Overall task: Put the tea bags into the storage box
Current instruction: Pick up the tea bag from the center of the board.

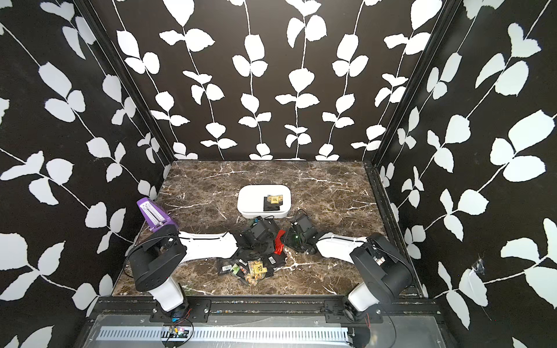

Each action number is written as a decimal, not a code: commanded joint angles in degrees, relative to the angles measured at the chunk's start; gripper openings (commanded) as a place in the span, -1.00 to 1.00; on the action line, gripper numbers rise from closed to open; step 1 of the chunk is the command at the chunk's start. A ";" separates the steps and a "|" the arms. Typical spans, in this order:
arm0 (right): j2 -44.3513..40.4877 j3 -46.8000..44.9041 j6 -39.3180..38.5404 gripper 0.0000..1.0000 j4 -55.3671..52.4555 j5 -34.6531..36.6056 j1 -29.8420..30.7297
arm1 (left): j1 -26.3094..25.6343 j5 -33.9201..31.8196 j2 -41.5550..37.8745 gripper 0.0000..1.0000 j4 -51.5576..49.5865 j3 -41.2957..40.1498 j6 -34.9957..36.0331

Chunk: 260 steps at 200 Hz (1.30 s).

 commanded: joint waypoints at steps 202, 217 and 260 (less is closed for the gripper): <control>-11.53 7.10 -5.90 -1.00 -17.88 7.44 1.53 | 0.26 -9.58 -17.39 -0.49 -15.45 4.34 11.39; -14.77 8.50 -6.15 -1.00 -21.76 8.12 0.91 | 0.26 -13.74 -20.87 -0.41 -18.80 3.82 11.98; -18.81 16.32 -8.63 -1.00 -26.84 7.56 -2.03 | 0.34 -17.68 -31.12 -0.26 -16.33 -4.28 10.96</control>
